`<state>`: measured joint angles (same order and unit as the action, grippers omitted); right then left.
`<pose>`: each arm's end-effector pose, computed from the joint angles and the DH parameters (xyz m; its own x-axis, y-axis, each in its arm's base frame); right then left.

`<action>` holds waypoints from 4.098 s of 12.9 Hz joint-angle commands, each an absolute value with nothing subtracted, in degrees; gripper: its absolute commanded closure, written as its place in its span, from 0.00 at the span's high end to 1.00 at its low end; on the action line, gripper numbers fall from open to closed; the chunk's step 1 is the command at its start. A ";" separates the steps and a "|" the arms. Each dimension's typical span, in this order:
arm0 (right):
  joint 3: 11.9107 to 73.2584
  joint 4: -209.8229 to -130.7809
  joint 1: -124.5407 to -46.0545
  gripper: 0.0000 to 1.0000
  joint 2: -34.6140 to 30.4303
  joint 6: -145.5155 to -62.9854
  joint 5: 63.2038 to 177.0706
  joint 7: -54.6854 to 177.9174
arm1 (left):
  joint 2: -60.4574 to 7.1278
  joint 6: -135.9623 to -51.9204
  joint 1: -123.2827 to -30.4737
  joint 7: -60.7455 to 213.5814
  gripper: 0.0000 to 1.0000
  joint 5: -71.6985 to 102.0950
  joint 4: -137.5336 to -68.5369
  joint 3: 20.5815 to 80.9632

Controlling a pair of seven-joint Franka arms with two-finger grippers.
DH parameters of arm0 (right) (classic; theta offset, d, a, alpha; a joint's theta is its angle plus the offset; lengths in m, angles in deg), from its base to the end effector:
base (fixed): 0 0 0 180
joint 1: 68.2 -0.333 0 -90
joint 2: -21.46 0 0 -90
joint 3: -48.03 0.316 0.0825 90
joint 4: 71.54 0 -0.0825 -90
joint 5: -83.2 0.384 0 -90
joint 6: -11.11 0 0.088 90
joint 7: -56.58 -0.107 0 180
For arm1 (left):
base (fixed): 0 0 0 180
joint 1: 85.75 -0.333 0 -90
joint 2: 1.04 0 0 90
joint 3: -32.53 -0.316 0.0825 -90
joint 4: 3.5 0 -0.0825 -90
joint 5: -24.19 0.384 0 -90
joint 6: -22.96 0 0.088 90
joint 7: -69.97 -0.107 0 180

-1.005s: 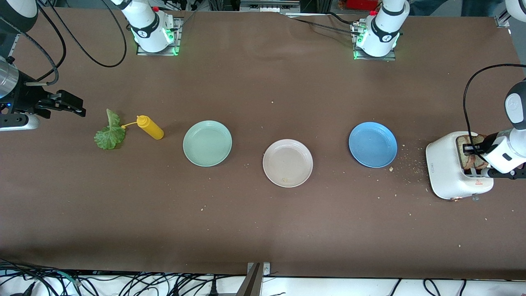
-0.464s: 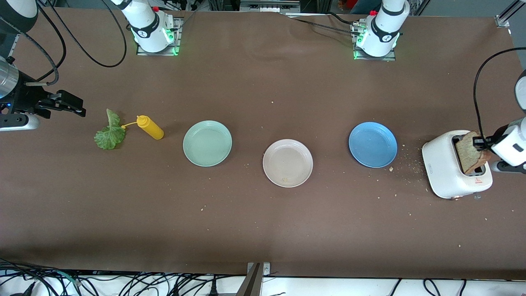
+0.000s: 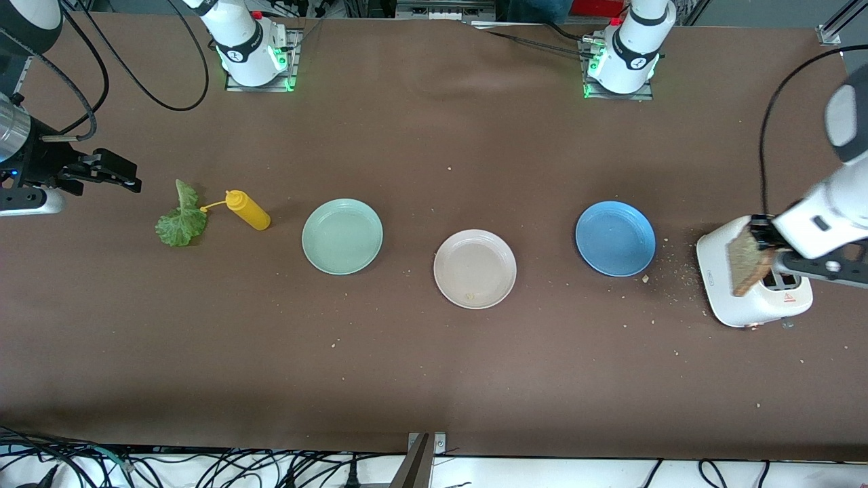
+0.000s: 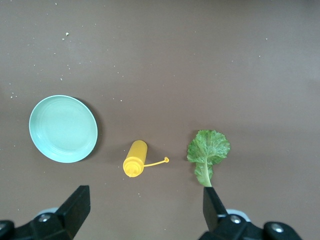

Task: Make sandwich in beige plate with both arms
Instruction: 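Carry the bread slice to the beige plate and release it, then raise the left gripper back while the right gripper grasps the yellow bottle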

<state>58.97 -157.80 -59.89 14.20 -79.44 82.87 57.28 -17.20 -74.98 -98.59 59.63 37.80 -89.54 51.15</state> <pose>0.5916 0.0196 0.5847 0.9971 0.0578 -0.0493 0.0569 -0.9982 -0.0188 0.6387 -0.0189 0.5087 0.9500 -0.3004 -0.0857 -0.3096 -0.9419 -0.1301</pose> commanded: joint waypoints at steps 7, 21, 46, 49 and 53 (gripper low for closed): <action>59.28 -157.32 -59.32 1.00 14.17 -78.63 83.82 57.73 | -28.88 -78.17 -90.85 70.67 0.00 12.71 -87.53 58.99; 59.20 -159.52 -51.95 1.00 7.06 -78.63 93.73 89.08 | -52.98 -95.69 -89.79 35.10 0.00 -27.20 -87.35 58.73; 57.61 -180.18 -38.05 0.99 -11.93 -87.68 119.24 165.62 | -35.70 -87.10 -90.76 50.06 1.00 5.18 -88.14 57.05; 57.79 -180.00 -38.23 0.99 -15.79 -87.16 122.83 173.46 | -28.92 -74.29 -90.59 59.49 1.00 15.88 -82.36 57.32; 59.28 -179.65 -38.58 0.99 -19.49 -87.33 126.09 180.24 | -22.77 -64.68 -89.36 70.04 1.00 28.02 -79.35 57.58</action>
